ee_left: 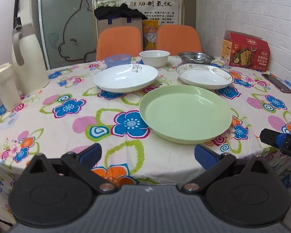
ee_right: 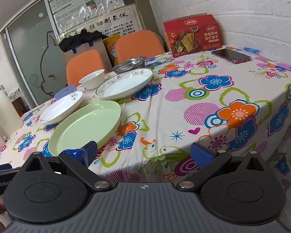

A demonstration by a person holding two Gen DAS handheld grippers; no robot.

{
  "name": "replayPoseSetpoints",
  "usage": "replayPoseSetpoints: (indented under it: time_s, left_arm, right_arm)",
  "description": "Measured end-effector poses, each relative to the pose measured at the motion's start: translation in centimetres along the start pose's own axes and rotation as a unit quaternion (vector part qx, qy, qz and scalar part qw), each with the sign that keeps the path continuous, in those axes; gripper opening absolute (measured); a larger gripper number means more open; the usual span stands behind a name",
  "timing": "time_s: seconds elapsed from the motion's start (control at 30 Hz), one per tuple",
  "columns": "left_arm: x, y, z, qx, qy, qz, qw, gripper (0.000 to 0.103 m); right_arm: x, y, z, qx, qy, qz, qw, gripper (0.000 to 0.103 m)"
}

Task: Organize plates and bowls
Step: 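Move the left tool toward the rim of the light green plate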

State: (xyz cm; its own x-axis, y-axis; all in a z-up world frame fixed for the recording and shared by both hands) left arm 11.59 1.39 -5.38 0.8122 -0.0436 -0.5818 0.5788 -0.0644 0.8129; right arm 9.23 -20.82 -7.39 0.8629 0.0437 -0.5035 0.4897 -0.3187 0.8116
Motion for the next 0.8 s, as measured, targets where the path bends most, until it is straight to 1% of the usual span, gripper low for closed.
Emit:
replayPoseSetpoints:
  time_s: [0.2, 0.33, 0.43, 0.53, 0.67, 0.8]
  left_arm:
    - [2.3, 1.8, -2.3, -0.008, -0.006, -0.028, 0.9996, 0.101]
    - [4.0, 4.2, -3.4, -0.013, -0.025, -0.04, 0.9988, 0.101]
    - [6.0, 5.5, -3.6, -0.014, -0.043, -0.052, 0.9976, 0.101]
    - [8.2, 6.0, -3.5, -0.018, -0.056, -0.074, 0.9955, 0.101]
    - [10.3, 6.2, -3.7, -0.03, -0.068, -0.09, 0.9932, 0.101]
    - [11.8, 6.0, -3.3, -0.035, -0.076, -0.105, 0.9909, 0.101]
  right_arm:
    - [3.7, 1.6, -2.2, -0.024, 0.018, -0.039, 0.999, 0.09]
    - [6.4, 3.2, -3.7, -0.04, 0.026, -0.06, 0.997, 0.09]
    - [8.3, 3.9, -4.5, -0.056, 0.026, -0.077, 0.995, 0.09]
    - [10.0, 4.1, -5.0, -0.079, 0.018, -0.096, 0.992, 0.09]
    - [11.7, 3.9, -5.6, -0.094, 0.016, -0.118, 0.988, 0.09]
    - [12.3, 3.8, -6.1, -0.124, 0.001, -0.118, 0.985, 0.09]
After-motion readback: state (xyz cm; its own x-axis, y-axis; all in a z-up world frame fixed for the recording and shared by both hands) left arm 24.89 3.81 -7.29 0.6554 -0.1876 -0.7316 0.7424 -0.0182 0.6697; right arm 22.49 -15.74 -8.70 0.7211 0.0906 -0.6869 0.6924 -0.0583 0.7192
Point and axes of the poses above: each gripper's, at about its wrist camera, not at the fingertips, and x roughly the way its jaws point, z to its right, y to its top, the point moved 7 cm from there along x, roughly the way its jaws point
